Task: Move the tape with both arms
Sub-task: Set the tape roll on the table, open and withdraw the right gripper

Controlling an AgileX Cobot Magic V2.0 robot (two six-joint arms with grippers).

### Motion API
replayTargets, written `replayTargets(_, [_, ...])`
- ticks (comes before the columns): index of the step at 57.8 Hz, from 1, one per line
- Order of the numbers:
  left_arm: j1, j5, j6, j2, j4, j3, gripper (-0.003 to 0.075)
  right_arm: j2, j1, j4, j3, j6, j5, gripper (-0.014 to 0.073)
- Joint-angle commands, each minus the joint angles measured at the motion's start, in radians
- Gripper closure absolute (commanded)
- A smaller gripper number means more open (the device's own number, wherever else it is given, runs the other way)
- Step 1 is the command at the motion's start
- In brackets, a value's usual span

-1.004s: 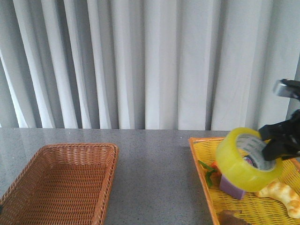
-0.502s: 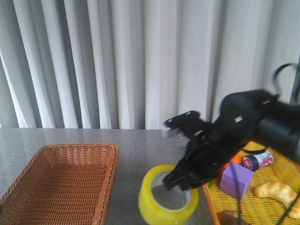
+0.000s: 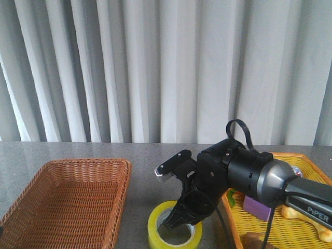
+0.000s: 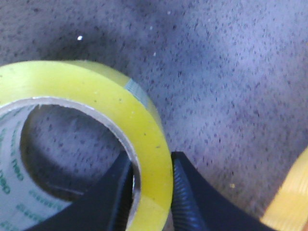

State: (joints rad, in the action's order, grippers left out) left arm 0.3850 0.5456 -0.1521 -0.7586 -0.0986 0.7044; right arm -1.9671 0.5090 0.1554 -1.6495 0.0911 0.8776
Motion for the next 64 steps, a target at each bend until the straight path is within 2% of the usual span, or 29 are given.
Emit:
replayTargets(1, [0.007,-0.063,0.0,-0.004,-0.012,0.034,0.0143,0.049,-0.003,0.033,-0.035,-0.004,-0.08,0.0414])
replayTargets(16, [0.007,-0.063,0.0,-0.004,-0.012,0.034,0.0143,0.072,-0.003,0.007,-0.035,-0.047,-0.13,0.0224])
replayTargets(21, [0.007,-0.063,0.0,-0.004,-0.012,0.034,0.0143,0.117,-0.003,-0.011,-0.034,-0.056,-0.128,0.0193])
replayTargets(32, [0.007,-0.063,0.0,-0.004,-0.012,0.034,0.0143,0.276,-0.003,-0.037,0.01,-0.059,-0.087,0.019])
replayTargets(46, [0.007,-0.063,0.0,-0.004,-0.012,0.034,0.0143,0.574,-0.005,-0.021,0.32,-0.091,-0.198,0.019])
replayTargets(64, [0.007,-0.063,0.0,-0.004,-0.012,0.034,0.0143,0.923,-0.004,-0.024,0.626,-0.153,-0.203,0.019])
